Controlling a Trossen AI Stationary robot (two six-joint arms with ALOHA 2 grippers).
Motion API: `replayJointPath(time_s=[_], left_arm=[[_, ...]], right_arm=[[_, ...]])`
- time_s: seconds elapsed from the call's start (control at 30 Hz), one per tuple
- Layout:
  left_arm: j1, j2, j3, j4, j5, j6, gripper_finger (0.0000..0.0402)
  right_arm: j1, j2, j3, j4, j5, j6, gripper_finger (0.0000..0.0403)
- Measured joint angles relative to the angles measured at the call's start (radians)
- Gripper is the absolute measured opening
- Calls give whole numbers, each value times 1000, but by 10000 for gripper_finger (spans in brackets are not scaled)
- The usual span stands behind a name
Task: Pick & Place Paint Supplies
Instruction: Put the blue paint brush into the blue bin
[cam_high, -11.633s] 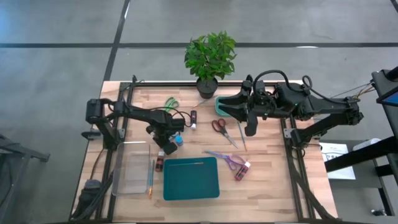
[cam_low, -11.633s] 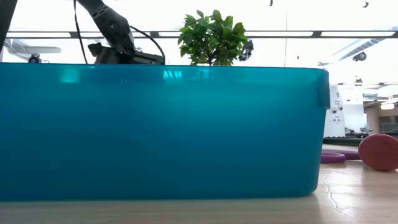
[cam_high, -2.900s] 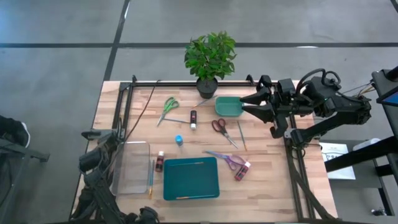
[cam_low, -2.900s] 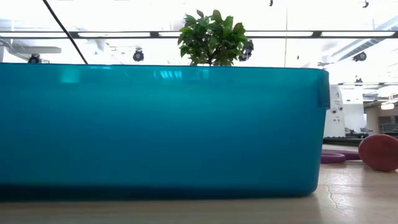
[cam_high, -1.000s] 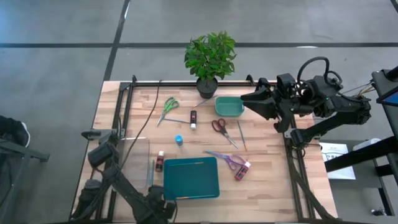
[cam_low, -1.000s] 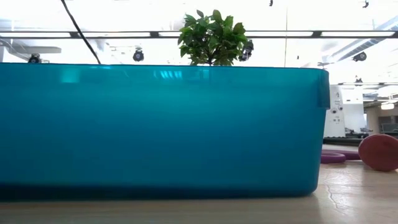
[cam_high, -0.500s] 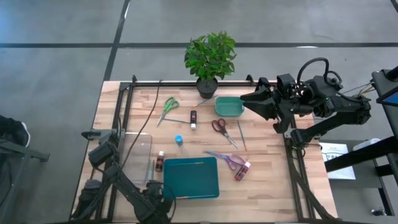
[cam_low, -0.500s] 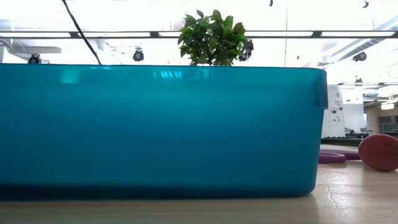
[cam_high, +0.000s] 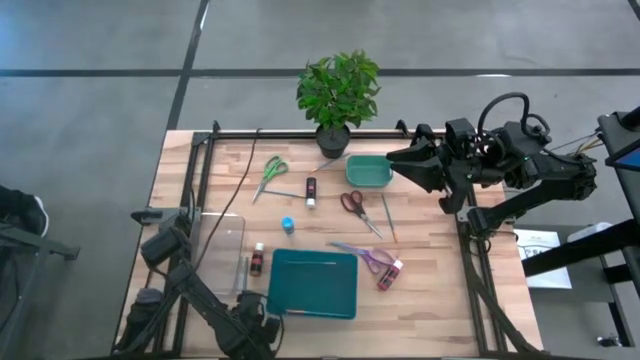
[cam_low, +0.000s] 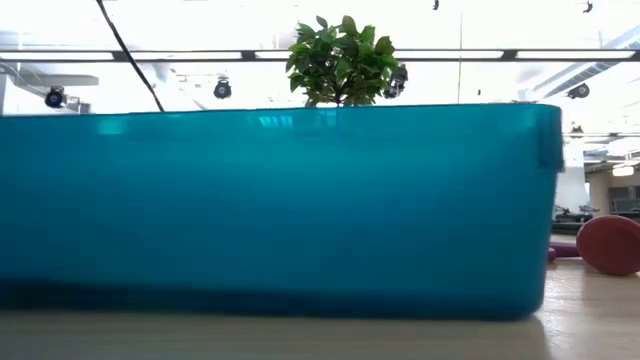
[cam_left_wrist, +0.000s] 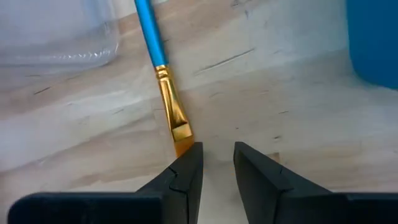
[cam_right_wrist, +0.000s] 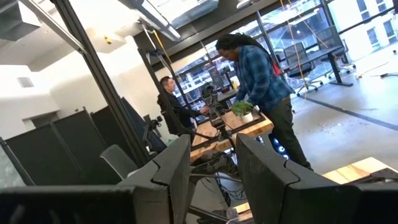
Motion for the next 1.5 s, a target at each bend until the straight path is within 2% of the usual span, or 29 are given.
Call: replayJointPath(time_s=[0.17, 0.6, 1.0, 1.5], left_arm=[[-1, 7, 30, -86, -11, -7, 99], [-1, 1, 56, -103, 3, -10, 99], [-10, 0, 49, -128, 57, -10, 99], [-12, -10, -40, -4, 42, -5, 98]], right_arm=[[0, 0, 0, -5, 14, 1, 128], [0, 0, 0, -7, 18, 2, 128], [0, 0, 0, -10, 18, 0, 128], [0, 0, 0, -14, 18, 4, 128]])
